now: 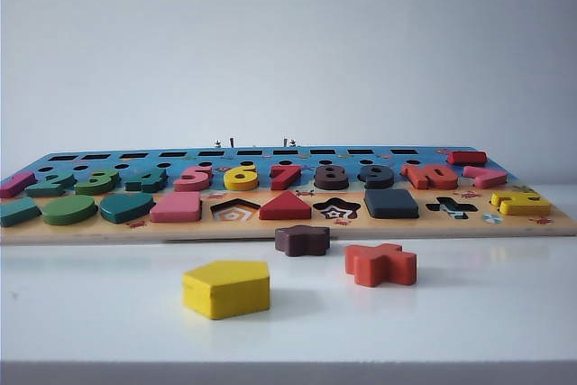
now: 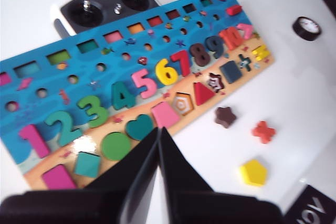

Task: Insert the cube into the slot.

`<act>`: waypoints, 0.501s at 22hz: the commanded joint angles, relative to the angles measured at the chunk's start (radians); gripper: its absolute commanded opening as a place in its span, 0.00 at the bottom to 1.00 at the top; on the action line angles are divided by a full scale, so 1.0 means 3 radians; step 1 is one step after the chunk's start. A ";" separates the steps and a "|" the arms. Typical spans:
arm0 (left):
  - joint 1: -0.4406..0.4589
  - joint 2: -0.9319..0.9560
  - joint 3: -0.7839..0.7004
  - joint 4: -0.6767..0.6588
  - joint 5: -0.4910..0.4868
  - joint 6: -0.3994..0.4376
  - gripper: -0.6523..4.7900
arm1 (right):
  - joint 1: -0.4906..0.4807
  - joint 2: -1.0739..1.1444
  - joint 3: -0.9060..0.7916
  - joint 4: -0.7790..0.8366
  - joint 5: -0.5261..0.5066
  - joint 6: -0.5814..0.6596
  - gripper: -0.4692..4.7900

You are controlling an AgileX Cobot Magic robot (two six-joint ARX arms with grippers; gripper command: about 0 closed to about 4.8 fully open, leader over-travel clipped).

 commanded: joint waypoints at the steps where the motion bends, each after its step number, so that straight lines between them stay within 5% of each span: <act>1: 0.0028 -0.0237 -0.0271 0.0333 -0.0313 0.0029 0.15 | -0.0041 -0.0210 -0.0076 0.0074 0.0017 0.0009 0.08; 11: 0.0028 -0.0738 -0.0841 0.1205 -0.1008 0.0226 0.15 | -0.0177 -0.0521 -0.0259 0.0062 0.0008 0.0010 0.08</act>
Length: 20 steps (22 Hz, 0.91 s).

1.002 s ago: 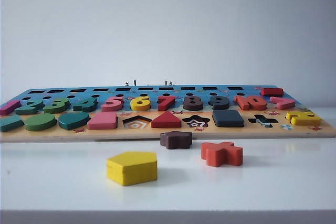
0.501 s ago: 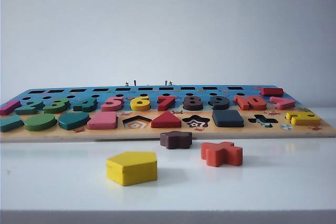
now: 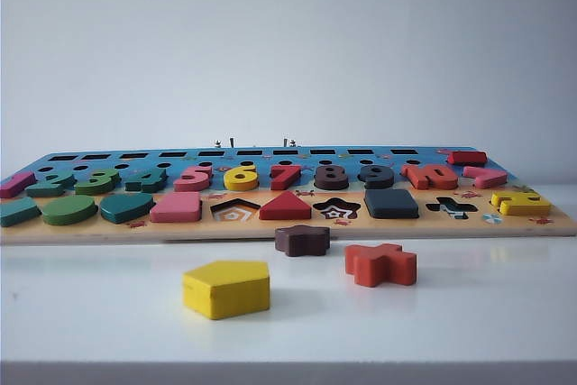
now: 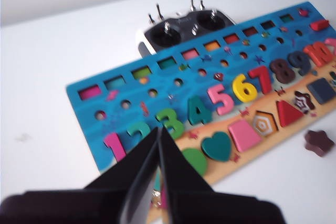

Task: Insert the cube into the slot.

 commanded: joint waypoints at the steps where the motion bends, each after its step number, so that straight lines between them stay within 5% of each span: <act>1: 0.0005 -0.0100 -0.0175 0.0542 -0.0347 0.0100 0.15 | -0.0034 -0.0006 -0.0003 0.0052 0.0006 0.0008 0.08; 12: 0.0005 -0.0552 -0.1259 0.1617 -0.1273 -0.0066 0.15 | -0.0042 -0.0006 -0.0003 -0.0158 0.0001 0.0008 0.08; 20: 0.0004 -0.0955 -0.1558 0.1600 -0.1387 -0.0111 0.15 | -0.0042 -0.0006 -0.0003 -0.0156 0.0003 0.0008 0.08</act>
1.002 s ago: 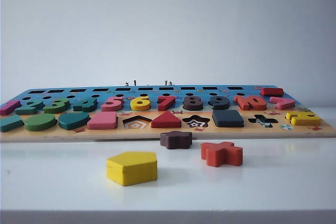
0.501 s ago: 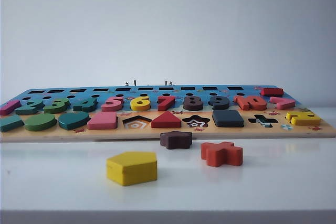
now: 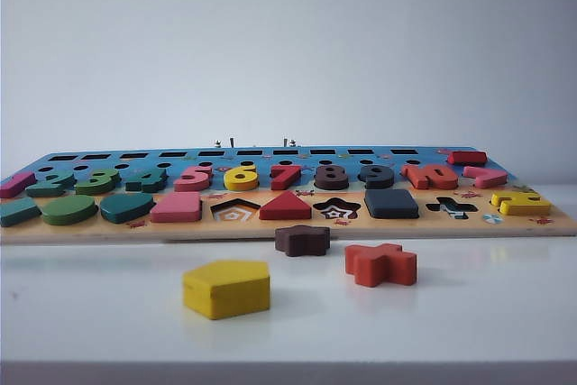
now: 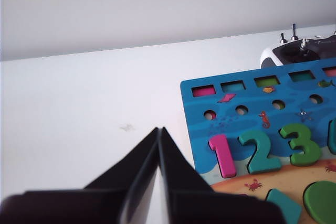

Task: Insert the cube into the slot.

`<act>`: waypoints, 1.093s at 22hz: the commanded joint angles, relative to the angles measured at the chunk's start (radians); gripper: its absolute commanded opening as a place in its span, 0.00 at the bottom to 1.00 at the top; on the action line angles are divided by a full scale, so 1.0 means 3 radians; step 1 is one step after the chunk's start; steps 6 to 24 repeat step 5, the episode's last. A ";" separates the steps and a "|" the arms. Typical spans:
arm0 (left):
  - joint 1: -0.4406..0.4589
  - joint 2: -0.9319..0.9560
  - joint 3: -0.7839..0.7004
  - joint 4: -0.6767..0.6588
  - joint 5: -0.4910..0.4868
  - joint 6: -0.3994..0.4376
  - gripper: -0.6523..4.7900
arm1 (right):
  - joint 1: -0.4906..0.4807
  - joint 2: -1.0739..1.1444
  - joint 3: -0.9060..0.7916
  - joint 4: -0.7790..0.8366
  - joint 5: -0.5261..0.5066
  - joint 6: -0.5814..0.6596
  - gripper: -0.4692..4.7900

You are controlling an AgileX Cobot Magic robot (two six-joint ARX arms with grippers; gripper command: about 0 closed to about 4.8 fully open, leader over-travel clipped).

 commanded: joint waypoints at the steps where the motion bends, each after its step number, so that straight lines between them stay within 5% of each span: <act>1: 0.0004 -0.0174 -0.0071 0.0056 -0.0023 -0.0009 0.15 | 0.0000 -0.0008 0.0000 0.0034 0.0001 0.0009 0.08; 24: 0.0004 -0.0192 -0.0108 0.0050 -0.0066 -0.0008 0.15 | 0.0001 -0.0008 0.0000 0.0034 0.0001 0.0009 0.08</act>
